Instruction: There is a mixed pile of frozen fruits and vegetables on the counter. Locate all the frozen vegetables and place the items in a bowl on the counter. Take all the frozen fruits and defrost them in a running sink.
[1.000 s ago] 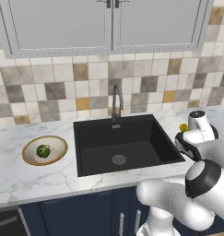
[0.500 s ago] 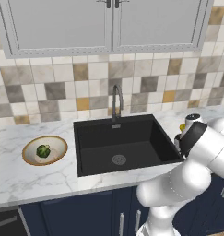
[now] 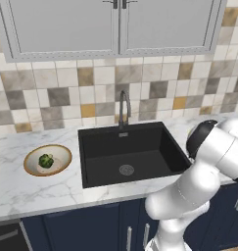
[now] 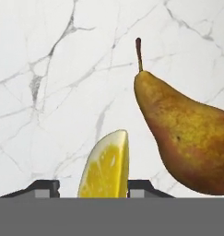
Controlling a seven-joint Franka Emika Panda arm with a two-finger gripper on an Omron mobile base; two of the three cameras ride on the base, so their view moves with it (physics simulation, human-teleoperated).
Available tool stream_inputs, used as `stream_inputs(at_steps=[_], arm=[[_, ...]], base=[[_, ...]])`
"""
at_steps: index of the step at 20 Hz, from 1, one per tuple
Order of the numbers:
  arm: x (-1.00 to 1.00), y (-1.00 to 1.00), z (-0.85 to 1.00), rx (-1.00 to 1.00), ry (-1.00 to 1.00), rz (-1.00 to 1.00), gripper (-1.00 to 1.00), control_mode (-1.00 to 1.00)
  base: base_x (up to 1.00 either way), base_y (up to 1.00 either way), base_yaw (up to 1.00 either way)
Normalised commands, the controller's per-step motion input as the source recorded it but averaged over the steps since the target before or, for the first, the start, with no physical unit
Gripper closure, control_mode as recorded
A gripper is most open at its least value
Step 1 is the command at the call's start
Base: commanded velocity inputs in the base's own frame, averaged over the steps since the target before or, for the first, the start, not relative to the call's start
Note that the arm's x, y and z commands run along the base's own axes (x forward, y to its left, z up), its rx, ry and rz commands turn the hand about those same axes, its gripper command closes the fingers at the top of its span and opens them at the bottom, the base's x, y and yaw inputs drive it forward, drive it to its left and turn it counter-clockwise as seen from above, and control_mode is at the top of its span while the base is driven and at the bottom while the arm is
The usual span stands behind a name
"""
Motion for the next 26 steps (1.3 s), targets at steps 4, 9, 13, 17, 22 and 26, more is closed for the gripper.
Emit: stream_inputs(at_steps=[4, 9, 13, 17, 22, 26], arm=[[-0.03, -0.02, -0.03, 0.03, 0.0, 0.01, 1.0, -1.0], [-0.13, 0.27, 0.45, 0.0, -0.03, 0.01, 1.0, -1.0], [-0.11, 0.47, 0.67, 0.01, -0.06, 0.04, 1.0, -1.0], [-0.04, 0.67, 0.46, 0.01, -0.06, 0.04, 1.0, -1.0], [-0.03, 0.76, 0.49, 0.0, -0.08, 0.04, 1.0, -1.0], [-0.01, 0.78, 0.38, 0.03, -0.09, 0.05, 1.0, -1.0]], base=[[0.0, 0.0, 0.0], [0.0, 0.0, 0.0], [0.0, 0.0, 0.0], [0.0, 0.0, 0.0], [0.0, 0.0, 0.0], [0.0, 0.0, 0.0]])
